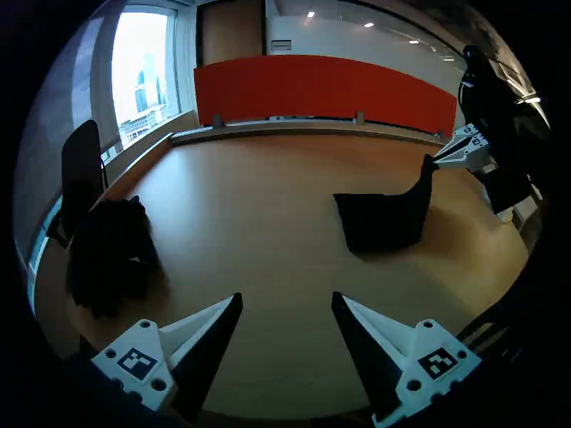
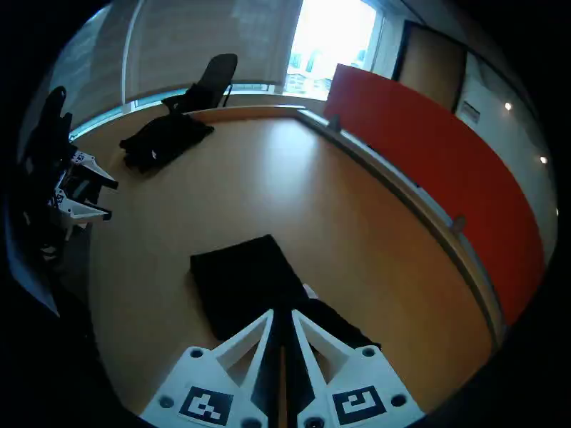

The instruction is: Fold towel

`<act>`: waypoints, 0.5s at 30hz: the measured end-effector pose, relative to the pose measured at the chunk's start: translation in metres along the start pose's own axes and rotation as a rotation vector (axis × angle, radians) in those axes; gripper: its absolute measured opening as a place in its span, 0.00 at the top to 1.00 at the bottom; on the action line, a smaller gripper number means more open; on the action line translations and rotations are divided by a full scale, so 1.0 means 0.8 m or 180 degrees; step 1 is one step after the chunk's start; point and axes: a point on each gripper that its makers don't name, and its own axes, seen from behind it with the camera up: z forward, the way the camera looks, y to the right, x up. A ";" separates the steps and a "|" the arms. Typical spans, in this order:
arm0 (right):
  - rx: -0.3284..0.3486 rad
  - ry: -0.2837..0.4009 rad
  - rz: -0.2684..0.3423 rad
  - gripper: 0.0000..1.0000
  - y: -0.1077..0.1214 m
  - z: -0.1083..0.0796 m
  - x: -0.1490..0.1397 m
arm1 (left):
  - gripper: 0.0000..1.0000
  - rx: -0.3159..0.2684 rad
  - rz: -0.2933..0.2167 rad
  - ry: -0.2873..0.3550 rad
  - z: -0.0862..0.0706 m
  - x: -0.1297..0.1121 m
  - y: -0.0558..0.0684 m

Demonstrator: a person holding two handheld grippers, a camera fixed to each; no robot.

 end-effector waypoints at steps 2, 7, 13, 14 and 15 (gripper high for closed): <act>0.0055 0.0011 -0.0027 0.98 -0.007 0.007 0.006 | 0.07 0.0004 -0.0006 -0.0006 -0.001 -0.002 0.000; 0.0167 0.0025 -0.0103 0.98 -0.023 0.021 0.018 | 0.07 0.0026 -0.0038 -0.0012 -0.004 -0.006 -0.003; 0.0293 0.0027 -0.0196 0.98 -0.038 0.037 0.030 | 0.07 0.0059 -0.0071 -0.0022 -0.007 -0.010 -0.006; 0.0312 0.0026 -0.0211 0.98 -0.040 0.040 0.031 | 0.07 0.0066 -0.0076 -0.0022 -0.007 -0.010 -0.007; 0.0337 0.0024 -0.0227 0.99 -0.043 0.043 0.033 | 0.07 0.0074 -0.0081 -0.0023 -0.008 -0.011 -0.008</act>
